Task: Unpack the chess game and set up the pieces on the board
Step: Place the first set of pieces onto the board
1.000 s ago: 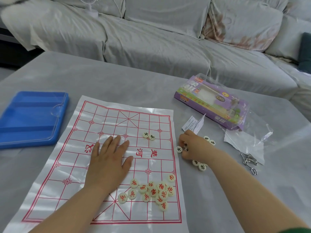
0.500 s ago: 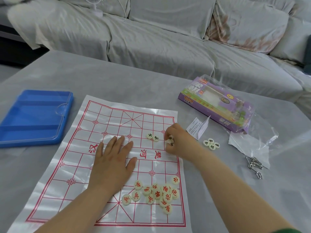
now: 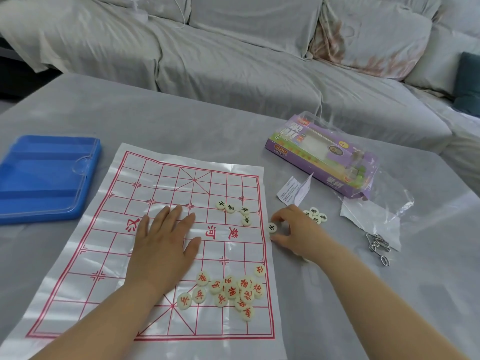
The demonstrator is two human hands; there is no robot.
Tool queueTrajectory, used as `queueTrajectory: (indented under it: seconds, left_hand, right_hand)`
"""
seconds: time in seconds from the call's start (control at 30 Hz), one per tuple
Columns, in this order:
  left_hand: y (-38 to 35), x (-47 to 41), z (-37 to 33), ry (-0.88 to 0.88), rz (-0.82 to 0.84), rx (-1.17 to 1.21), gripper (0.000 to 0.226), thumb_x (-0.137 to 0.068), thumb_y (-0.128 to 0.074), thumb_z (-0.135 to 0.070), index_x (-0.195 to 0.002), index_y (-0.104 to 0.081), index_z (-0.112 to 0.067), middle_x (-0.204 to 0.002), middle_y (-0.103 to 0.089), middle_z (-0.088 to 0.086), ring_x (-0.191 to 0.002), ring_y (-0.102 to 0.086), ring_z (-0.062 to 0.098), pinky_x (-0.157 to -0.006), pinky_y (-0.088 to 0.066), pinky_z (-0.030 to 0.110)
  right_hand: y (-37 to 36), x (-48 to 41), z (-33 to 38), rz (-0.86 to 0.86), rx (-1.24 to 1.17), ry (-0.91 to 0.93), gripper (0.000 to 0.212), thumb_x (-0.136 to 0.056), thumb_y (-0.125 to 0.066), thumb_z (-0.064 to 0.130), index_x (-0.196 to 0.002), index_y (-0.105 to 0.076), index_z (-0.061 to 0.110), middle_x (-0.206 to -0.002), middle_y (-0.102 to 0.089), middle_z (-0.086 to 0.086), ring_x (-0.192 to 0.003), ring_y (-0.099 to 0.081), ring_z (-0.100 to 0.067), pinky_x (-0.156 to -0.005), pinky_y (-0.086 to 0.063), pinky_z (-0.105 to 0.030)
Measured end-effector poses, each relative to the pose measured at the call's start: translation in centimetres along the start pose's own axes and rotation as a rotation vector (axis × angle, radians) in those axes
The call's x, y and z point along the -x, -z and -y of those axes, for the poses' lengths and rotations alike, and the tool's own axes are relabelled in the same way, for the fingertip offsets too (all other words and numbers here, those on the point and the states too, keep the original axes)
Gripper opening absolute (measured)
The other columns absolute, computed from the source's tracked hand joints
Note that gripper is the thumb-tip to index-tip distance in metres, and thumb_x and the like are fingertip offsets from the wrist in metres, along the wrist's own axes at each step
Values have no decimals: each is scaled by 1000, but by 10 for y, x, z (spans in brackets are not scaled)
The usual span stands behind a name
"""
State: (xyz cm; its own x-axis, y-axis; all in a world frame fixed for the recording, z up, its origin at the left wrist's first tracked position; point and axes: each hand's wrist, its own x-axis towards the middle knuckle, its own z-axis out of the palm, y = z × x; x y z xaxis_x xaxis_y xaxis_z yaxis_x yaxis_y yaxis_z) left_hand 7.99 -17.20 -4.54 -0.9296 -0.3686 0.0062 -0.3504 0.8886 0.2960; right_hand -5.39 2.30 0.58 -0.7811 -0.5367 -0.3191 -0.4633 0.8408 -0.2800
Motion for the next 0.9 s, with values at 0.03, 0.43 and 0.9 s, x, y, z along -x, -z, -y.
queueTrajectory:
  seconds: [0.03,0.43,0.9]
  left_hand:
    - [0,0,0,0,5,-3,92,-63,10,-58,-140,-31,-28,-151,-22,0,-141,-12,20,-113,0,41]
    - [3,0,-1,2,69,-79,97,-54,24,-54,-144,-8,-35,-154,-1,-6,-142,5,15,-113,7,38]
    - [3,0,0,2,54,-39,98,-55,20,-56,-143,-15,-33,-154,-6,-5,-142,1,15,-113,7,38]
  right_hand:
    - [-1,-2,1,-9,9,-1,32,-87,-57,30,-116,-52,19,-121,-47,1,-91,-45,-9,-89,-45,-26]
    - [-1,-19,34,-127,-85,69,26,-88,-54,22,-114,-54,17,-105,-55,1,-82,-45,-9,-73,-36,-19]
    - [7,6,6,-173,-65,-4,36,-87,-57,26,-122,-51,22,-129,-43,5,-109,-48,-13,-86,-40,-23]
